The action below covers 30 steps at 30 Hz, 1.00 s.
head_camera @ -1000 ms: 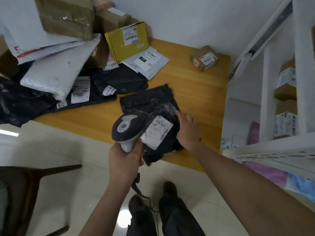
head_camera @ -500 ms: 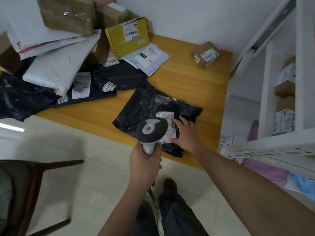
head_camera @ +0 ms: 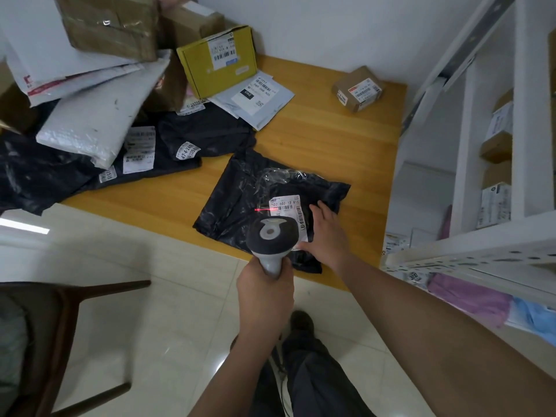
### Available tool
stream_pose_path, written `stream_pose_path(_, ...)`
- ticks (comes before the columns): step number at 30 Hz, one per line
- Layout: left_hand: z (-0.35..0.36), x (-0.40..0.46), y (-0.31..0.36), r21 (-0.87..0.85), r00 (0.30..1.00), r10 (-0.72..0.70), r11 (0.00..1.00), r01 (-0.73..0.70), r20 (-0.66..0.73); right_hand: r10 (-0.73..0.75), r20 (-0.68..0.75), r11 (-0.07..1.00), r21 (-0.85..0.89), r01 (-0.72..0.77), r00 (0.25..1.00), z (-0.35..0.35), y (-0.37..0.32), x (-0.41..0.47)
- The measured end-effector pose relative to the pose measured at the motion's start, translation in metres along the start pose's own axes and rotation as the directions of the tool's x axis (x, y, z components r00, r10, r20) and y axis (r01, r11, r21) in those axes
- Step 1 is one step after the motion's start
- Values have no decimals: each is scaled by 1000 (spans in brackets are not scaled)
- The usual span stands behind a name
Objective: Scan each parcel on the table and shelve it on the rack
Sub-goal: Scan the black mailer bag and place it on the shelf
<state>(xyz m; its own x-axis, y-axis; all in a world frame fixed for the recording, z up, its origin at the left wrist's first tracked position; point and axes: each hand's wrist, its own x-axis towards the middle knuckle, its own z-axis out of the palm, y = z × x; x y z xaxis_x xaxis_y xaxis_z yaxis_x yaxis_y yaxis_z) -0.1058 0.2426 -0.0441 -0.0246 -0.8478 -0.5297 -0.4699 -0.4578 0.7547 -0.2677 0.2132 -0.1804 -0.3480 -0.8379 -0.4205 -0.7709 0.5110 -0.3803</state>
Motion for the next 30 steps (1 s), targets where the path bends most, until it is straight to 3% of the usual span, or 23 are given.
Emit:
stream_pose_path(14,5,-7,8,32,1000,-10,999,11,-23,-33,-24,999,6,33,999,0,1,-3)
stream_pose_path(30,2,-33,26,-92,997,-59,994,55,-41,-46,-10,999,6,46,999,1,4,-3)
